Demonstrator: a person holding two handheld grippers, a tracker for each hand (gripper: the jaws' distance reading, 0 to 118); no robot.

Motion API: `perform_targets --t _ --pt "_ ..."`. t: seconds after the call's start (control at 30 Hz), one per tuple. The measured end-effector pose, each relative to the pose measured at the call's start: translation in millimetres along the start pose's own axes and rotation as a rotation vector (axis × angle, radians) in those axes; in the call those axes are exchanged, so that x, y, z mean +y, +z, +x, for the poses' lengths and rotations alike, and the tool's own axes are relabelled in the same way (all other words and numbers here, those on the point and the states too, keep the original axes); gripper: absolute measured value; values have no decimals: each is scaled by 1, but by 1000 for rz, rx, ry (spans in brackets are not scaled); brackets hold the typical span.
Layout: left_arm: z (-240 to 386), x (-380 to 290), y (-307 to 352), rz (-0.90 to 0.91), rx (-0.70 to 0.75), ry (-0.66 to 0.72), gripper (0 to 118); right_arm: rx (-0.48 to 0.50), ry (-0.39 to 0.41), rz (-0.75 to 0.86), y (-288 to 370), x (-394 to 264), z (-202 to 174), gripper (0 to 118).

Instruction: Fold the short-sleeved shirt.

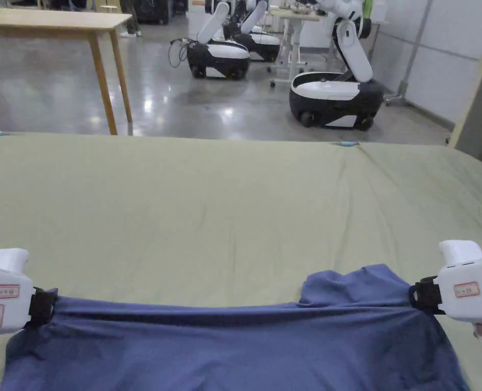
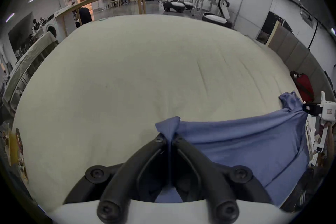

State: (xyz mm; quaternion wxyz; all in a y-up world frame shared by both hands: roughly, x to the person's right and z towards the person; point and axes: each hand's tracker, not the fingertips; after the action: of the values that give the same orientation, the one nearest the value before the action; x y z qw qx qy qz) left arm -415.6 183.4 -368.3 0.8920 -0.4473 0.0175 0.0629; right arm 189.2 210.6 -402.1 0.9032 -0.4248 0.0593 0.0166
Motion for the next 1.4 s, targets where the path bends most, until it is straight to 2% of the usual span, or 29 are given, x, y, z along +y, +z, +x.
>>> perform_targets --t 0.27,0.6,0.87,1.13,1.17,1.2,1.23,1.27,1.3,1.33,1.4 --pt "-11 -29 73 79 -45 -8 1 37 -21 104 88 -24 -4 4" --pt "-23 -109 151 153 -88 -21 1 88 -59 184 172 -117 -10 4" --pt "-31 -180 153 136 -118 -33 1 102 -113 105 175 -194 -6 4" --pt "-32 -204 142 108 -104 4 1 92 -134 39 150 -214 -3 4" --pt "-33 -204 141 109 -108 0 4 98 -134 37 148 -214 -1 7" --pt "-34 -204 141 113 -107 -2 16 102 -133 34 146 -213 -1 24" --pt "-32 -204 143 119 -109 -3 61 79 -110 31 146 -211 -5 79" --pt "-31 -203 144 128 -90 -8 102 55 -84 50 147 -210 -8 114" --pt "-29 -202 146 136 -69 -15 115 47 -62 52 147 -209 -10 118" --pt "-28 -202 153 180 -65 -24 110 40 -56 127 159 -206 -14 115" --pt "-20 -199 164 211 -32 -21 109 36 -33 136 173 -195 -28 116"
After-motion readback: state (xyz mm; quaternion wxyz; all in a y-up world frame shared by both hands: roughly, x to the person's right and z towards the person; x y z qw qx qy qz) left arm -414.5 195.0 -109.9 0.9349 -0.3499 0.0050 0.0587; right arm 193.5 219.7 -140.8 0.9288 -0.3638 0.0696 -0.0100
